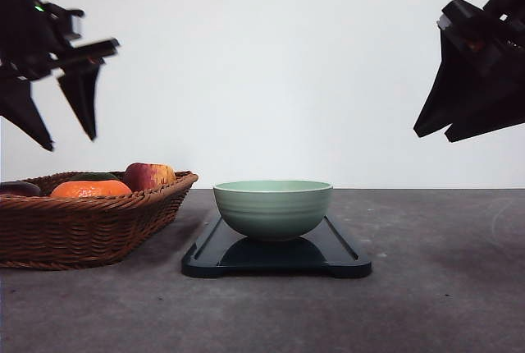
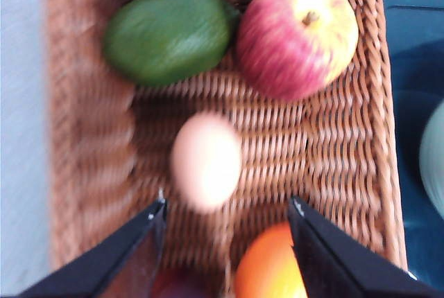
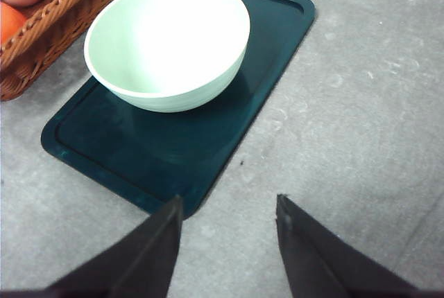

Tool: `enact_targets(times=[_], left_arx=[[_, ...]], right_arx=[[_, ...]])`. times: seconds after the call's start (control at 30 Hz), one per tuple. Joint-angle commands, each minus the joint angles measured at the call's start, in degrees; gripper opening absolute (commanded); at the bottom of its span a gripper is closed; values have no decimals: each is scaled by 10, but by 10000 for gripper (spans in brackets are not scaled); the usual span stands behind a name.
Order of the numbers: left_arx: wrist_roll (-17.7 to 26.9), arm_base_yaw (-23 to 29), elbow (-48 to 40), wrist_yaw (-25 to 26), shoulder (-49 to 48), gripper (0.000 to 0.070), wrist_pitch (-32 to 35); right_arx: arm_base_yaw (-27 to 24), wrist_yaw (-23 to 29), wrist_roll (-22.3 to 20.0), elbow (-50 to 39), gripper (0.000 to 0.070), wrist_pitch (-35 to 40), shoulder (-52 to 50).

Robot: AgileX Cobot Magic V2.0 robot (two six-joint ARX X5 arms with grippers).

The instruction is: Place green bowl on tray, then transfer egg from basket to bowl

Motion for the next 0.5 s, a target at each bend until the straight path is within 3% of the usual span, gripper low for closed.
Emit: enact_targets(times=[0.0,0.47], left_arx=[[4,-6,23,-12,25,383,2],[8,-23,38,-52,112,403,24]], right_arx=[[3,0,6,2,265,2,4],[3,0,19,2,265,-11,4]])
